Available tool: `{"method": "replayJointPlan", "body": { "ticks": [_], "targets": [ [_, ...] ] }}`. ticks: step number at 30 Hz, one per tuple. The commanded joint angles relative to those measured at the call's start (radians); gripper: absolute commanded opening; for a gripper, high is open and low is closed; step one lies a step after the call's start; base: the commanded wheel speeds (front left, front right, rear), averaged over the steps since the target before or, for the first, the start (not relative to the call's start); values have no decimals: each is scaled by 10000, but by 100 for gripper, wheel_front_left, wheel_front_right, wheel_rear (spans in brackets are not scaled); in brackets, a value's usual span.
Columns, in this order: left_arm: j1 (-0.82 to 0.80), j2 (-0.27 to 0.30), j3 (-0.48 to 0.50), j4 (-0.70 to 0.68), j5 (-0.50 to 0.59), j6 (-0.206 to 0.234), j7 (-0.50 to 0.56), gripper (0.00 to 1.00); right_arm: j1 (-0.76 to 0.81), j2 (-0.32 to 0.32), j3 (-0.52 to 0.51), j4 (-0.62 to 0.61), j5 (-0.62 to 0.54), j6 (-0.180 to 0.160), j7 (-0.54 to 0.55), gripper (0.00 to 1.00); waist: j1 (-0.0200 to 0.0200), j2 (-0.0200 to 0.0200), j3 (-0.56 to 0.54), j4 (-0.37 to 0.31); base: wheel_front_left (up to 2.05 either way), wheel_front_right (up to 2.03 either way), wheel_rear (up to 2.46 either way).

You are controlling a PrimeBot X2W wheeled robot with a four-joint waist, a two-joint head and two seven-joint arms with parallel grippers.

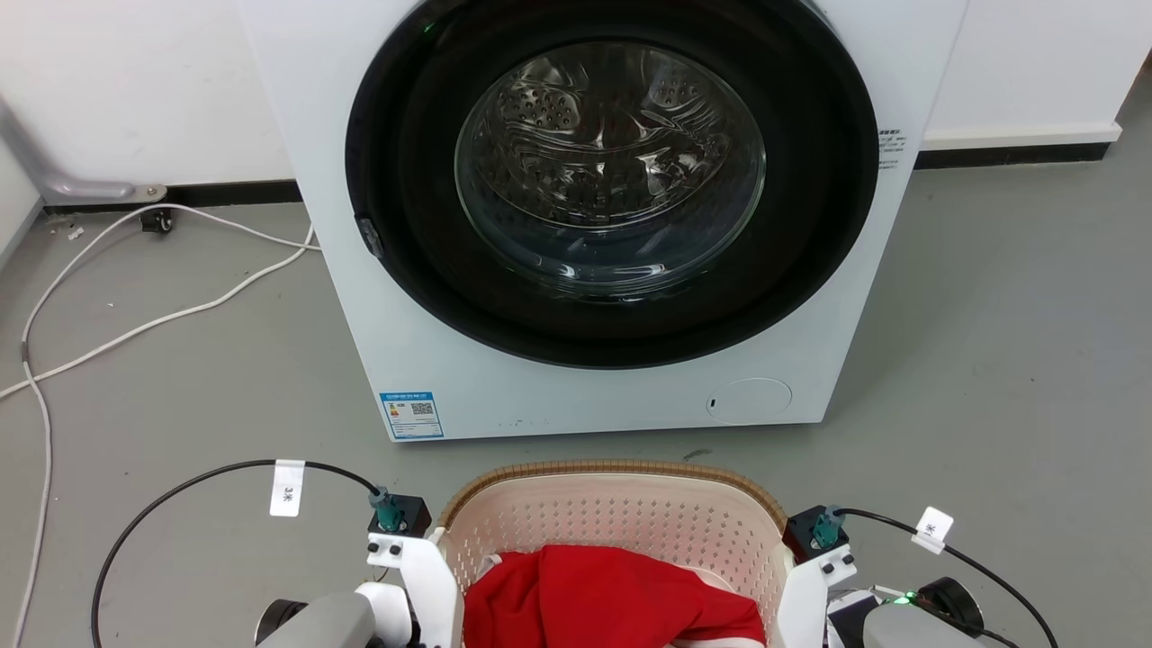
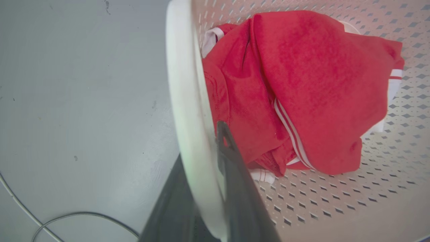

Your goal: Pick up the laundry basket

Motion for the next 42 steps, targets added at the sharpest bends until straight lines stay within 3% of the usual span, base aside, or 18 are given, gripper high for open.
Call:
{"method": "replayJointPlan", "body": {
  "ticks": [1, 42],
  "targets": [
    [-53, 38, -17, -37, -50, -37, -121, 0, 45, -17, 164, 27, 43, 63, -16, 0, 1, -1, 8, -5, 0, 0, 0],
    [-187, 62, -886, 76, -919, -37, -397, 0, -177, -170, 1893, 294, 1802, 62, -296, 0, 1, -1, 23, 42, 0, 0, 0]
  ]
}}
